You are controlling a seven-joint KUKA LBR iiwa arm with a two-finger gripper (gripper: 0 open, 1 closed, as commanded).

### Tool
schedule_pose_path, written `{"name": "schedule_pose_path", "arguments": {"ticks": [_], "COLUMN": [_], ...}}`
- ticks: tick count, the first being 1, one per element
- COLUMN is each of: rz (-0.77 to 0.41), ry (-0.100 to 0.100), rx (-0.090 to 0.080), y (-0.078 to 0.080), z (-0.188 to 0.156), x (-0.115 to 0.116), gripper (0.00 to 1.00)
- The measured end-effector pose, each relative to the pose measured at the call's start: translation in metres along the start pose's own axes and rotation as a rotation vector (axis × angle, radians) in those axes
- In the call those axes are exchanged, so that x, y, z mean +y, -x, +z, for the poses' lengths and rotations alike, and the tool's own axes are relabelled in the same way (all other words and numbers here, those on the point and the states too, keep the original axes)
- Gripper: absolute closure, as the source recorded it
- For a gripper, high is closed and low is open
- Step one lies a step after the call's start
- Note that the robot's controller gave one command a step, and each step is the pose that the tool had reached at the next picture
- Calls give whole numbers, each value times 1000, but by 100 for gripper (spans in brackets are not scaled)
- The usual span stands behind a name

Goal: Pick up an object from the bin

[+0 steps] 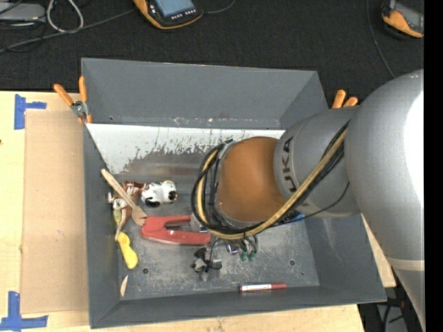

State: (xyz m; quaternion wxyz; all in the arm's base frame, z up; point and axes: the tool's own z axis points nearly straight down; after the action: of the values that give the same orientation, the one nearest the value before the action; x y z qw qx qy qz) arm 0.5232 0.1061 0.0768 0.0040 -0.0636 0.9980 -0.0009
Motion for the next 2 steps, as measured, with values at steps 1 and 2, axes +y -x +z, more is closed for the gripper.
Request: {"name": "schedule_pose_path", "arguments": {"ticks": [1, 2], "rz": [-104, -103], "ry": [1, 1], "rx": [-8, -8], "y": [27, 27], "z": [1, 1], "x": [11, 11], "gripper": [100, 100]}}
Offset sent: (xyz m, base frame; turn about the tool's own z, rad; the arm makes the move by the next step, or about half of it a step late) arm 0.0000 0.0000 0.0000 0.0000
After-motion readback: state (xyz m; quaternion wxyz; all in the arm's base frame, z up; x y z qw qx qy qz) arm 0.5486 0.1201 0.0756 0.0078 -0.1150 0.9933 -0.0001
